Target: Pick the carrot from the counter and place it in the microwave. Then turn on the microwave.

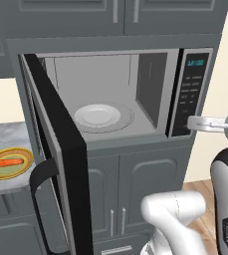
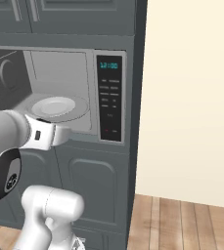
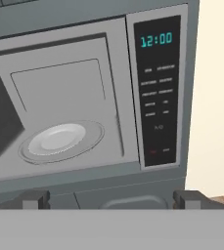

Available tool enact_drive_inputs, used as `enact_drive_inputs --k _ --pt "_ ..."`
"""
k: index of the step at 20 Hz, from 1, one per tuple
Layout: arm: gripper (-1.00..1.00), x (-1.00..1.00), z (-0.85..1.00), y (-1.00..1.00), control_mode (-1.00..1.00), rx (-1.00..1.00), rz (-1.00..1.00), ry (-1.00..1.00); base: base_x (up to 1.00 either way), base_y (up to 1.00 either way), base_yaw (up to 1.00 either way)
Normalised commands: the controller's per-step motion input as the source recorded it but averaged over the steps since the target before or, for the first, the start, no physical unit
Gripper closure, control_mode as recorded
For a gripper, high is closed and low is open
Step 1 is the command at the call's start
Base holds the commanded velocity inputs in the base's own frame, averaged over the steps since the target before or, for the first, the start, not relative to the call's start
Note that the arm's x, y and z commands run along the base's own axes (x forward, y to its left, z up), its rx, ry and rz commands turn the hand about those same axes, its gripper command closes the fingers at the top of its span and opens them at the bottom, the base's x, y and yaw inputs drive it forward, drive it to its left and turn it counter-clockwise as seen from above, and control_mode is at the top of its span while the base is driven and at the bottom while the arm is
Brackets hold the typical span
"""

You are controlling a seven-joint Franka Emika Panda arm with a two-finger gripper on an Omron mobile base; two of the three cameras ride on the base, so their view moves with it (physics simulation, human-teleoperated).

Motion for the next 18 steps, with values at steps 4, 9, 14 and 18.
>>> enact_drive_inputs --k 4,9,14,18 --pt "-1.0 -0.03 0.0 -0.01 1.0 0.01 -0.01 0.01 0.0 0.0 0.0" --pt "-1.0 0.0 0.0 0.0 1.0 0.0 0.0 0.0 -0.01 0.0 0.0" --pt "-1.0 0.0 0.0 0.0 1.0 0.0 0.0 0.0 -0.09 -0.02 0.0" --pt "-1.0 0.0 0.0 0.0 1.0 0.0 0.0 0.0 -0.31 -0.08 -0.01"
